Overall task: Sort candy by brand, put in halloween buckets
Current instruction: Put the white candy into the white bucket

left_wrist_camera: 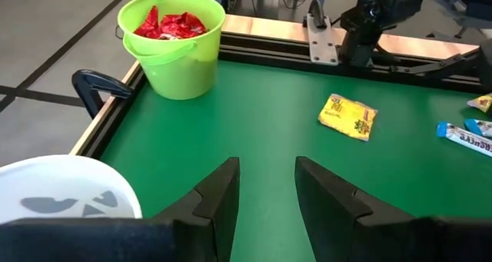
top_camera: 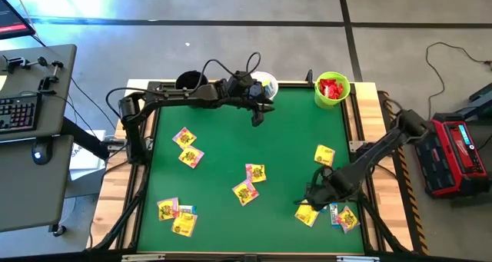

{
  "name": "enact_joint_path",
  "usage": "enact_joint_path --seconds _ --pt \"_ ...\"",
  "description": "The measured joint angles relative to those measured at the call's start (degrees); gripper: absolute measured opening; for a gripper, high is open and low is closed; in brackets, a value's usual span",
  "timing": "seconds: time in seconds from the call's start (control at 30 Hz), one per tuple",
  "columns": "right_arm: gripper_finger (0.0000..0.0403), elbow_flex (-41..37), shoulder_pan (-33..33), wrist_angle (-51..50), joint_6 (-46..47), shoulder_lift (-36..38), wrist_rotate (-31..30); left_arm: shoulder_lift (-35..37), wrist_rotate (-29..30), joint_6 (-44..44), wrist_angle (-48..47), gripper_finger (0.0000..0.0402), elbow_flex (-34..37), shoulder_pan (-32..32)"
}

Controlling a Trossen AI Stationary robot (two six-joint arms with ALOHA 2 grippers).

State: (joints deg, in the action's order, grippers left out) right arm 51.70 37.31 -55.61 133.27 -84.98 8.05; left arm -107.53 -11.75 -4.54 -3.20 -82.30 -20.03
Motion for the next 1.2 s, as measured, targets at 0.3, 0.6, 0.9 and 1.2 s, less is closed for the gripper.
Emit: enact_joint_path --seconds 0.3,0.6,0.9,1.2 --pt "0.0204 0.0 -2.8 -1.9 0.7 -6.2 1.0 0.0 0.0 0.0 -0.8 0.0117 0.0 0.0" --pt "0.0204 -0.7 -4.1 -5.6 1.7 -7.2 1.5 0.0 0.0 -0.1 -2.3 0.0117 0.0 0.0" --pt "0.0204 -7.3 -5.1 6.0 2.7 -6.5 2.2 0.0 -0.1 -2.0 -3.8 0.0117 0.0 -0.2" --pt "0.0169 -6.7 -5.6 5.0 0.8 -5.0 -0.4 0.0 -0.1 -2.4 -4.3 0.0117 0.0 -0.2"
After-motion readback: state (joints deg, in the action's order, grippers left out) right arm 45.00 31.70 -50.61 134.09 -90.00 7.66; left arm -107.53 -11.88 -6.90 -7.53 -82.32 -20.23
